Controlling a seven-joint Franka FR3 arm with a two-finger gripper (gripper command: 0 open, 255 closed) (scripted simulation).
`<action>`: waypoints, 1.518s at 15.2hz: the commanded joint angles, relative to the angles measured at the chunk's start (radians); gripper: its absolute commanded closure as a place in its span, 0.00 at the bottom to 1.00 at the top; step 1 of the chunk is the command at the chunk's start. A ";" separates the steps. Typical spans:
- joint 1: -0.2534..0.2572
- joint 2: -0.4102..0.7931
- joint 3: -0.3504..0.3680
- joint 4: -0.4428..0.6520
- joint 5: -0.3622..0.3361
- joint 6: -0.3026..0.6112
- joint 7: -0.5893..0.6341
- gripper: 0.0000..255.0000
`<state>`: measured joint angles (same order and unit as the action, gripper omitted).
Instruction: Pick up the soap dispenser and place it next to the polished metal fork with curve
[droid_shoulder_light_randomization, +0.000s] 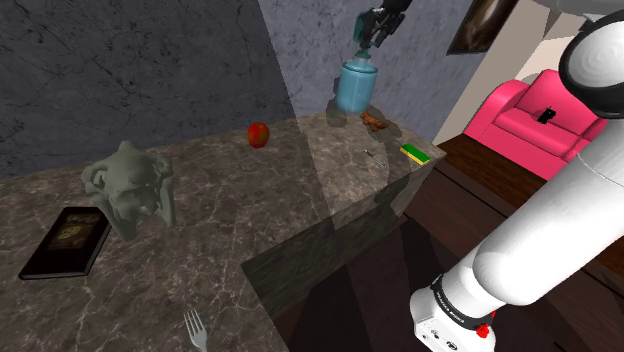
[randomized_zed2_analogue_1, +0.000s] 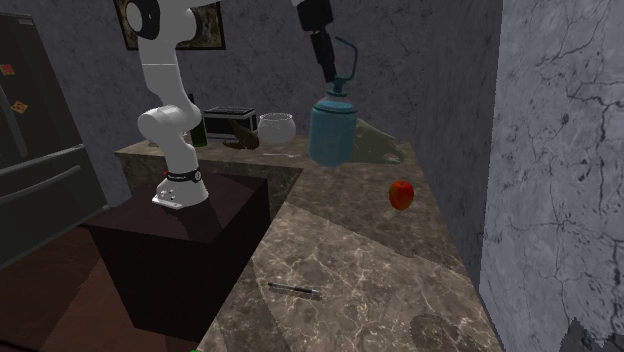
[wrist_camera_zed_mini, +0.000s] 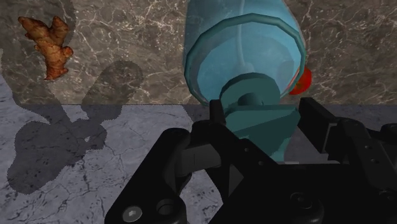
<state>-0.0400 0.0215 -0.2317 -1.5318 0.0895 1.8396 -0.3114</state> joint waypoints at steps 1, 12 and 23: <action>-0.002 0.008 -0.002 0.038 0.002 -0.030 -0.001 1.00; -0.015 0.088 -0.010 0.296 0.024 -0.211 0.000 1.00; 0.006 0.109 -0.002 0.426 0.019 -0.317 0.042 1.00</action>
<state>-0.0531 0.1711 -0.2398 -1.0427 0.1262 1.4960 -0.2853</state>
